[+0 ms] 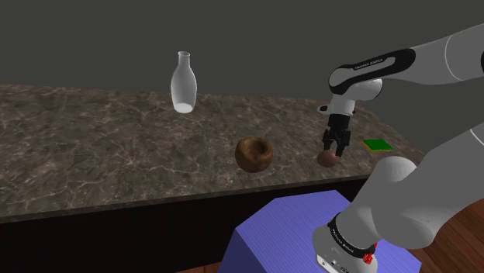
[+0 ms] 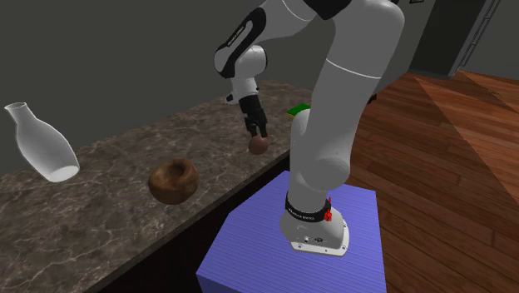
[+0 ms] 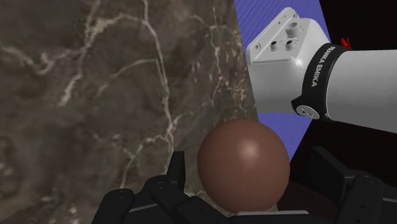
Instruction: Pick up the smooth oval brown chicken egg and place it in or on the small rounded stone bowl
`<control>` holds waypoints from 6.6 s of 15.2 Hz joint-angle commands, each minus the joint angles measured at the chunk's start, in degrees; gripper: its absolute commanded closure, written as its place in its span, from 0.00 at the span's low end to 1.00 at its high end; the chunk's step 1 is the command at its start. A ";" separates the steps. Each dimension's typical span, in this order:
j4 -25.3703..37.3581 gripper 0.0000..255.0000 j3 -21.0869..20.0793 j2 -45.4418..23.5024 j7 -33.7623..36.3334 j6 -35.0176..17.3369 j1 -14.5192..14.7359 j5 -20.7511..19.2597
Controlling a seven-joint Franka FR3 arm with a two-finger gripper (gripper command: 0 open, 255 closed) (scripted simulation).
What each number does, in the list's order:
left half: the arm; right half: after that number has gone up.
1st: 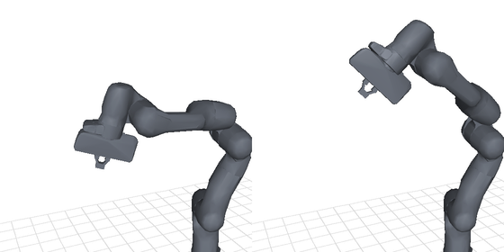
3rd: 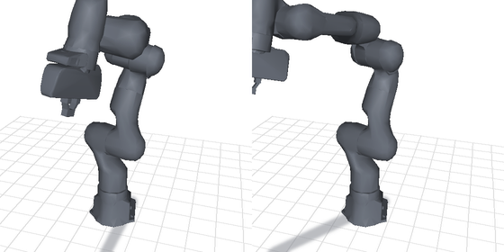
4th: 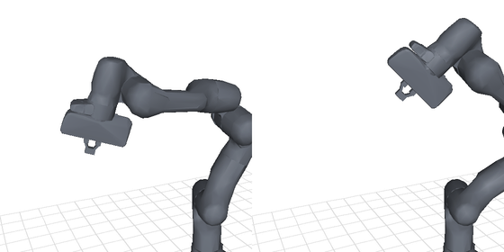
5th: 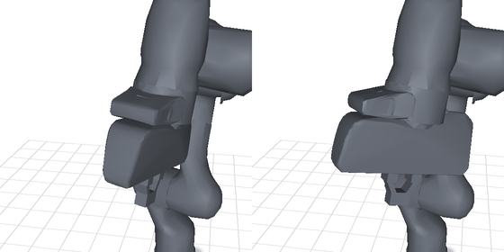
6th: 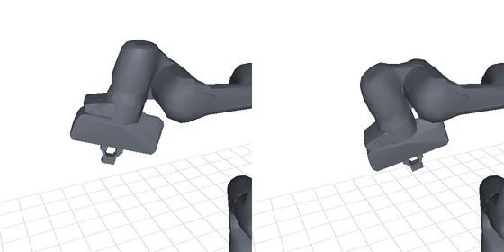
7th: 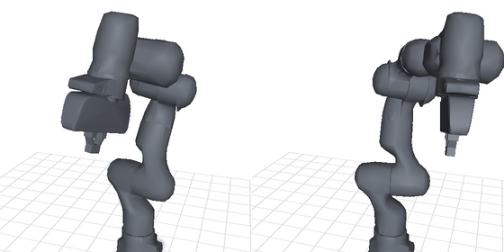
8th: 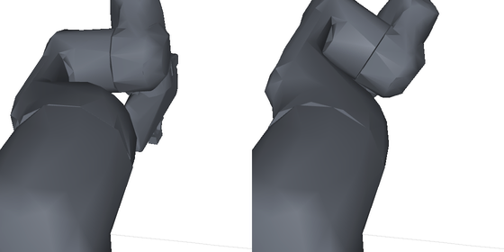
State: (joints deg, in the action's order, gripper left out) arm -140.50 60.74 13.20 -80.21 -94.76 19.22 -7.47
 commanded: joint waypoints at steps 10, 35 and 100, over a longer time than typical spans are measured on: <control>-0.74 1.00 -0.05 0.20 0.17 -0.61 -0.09 -0.15; 6.67 1.00 -7.78 11.28 6.95 15.13 -3.89 -2.66; 12.97 0.00 -29.30 -4.62 27.39 4.62 10.32 28.23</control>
State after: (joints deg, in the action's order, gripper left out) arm -127.54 31.44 8.59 -52.81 -90.14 29.54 20.76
